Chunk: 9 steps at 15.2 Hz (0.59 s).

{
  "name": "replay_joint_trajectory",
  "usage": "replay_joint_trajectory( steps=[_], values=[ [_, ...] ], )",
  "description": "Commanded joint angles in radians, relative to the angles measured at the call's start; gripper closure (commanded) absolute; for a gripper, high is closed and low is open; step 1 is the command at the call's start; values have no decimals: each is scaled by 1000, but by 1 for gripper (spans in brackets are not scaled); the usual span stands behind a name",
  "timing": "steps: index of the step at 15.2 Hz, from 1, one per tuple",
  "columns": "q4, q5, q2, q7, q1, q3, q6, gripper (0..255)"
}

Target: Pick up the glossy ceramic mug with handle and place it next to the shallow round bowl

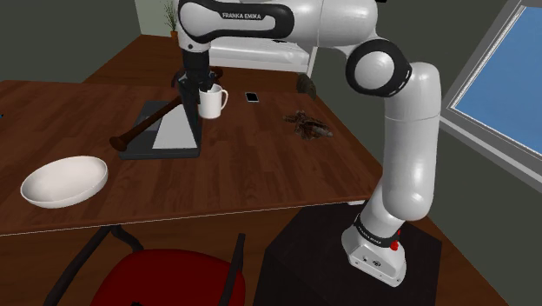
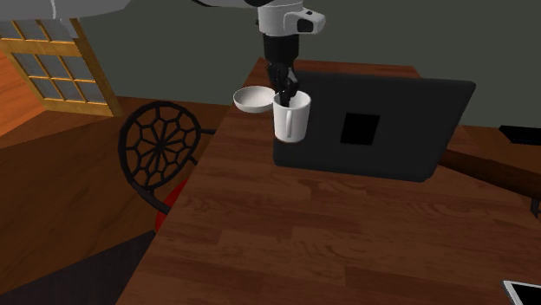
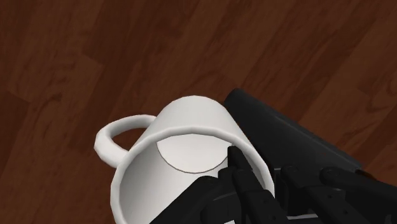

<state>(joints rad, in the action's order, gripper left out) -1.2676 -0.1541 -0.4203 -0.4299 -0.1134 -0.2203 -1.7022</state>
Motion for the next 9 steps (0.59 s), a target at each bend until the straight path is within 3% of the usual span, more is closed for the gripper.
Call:
replay_joint_trajectory(
  steps=[1, 5, 9],
  values=[
    [66, -13, -45, -43, -40, -9, 25, 255],
    [188, -37, -122, -118, -118, -23, 77, 255],
    [379, -64, -239, -182, -210, -28, 158, 255]
  ],
)
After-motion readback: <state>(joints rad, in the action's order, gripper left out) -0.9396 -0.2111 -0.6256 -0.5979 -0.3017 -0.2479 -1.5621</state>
